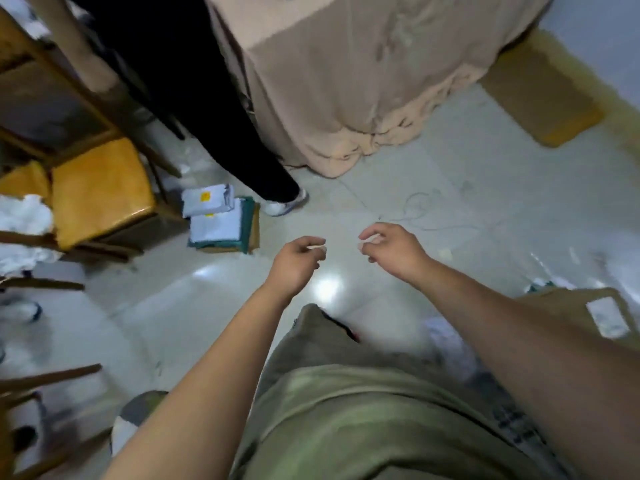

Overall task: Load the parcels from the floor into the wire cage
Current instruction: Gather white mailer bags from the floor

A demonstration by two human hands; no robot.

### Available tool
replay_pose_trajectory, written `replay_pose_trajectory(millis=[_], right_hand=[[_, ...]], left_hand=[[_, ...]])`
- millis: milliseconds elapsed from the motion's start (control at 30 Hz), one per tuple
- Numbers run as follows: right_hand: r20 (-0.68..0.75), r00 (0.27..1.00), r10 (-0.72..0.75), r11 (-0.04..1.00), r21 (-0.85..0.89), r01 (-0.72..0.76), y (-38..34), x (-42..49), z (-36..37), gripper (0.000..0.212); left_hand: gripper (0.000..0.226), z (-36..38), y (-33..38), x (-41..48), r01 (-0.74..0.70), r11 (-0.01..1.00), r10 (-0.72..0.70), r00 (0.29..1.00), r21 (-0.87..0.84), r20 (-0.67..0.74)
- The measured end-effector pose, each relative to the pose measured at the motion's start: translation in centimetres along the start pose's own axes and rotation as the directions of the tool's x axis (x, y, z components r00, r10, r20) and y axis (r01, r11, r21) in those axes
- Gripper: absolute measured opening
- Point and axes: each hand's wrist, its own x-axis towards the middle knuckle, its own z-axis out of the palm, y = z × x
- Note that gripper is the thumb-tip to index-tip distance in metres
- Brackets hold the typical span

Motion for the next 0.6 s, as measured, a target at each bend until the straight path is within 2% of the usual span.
replay_pose_trajectory(millis=[133,233,467,600], right_hand=[[0.199,0.979,-0.037,0.977,-0.200,0.078,-5.8,1.1,4.2,0.013],[0.313,0.950,-0.012,0.939,-0.322,0.119,-9.9,2.9,7.7,0.017],[0.444,0.896,-0.013,0.859,-0.454,0.238,-17.9,7.2,15.9,0.031],[0.511,0.859,-0.030,0.767,-0.539,0.348,-21.1,9.2,19.4,0.037]], left_hand=[[0.026,-6.4,-4.3,-0.9,0.085,0.985,-0.100,0.990,-0.147,-0.097],[0.028,-11.0,-6.8,-1.2,0.135,0.974,-0.159,0.979,-0.182,-0.125],[0.027,-19.9,-9.0,0.1,0.155,0.968,-0.206,0.938,-0.195,-0.277],[0.028,-22.5,-9.4,1.2,0.189,0.964,-0.245,0.908,-0.189,-0.340]])
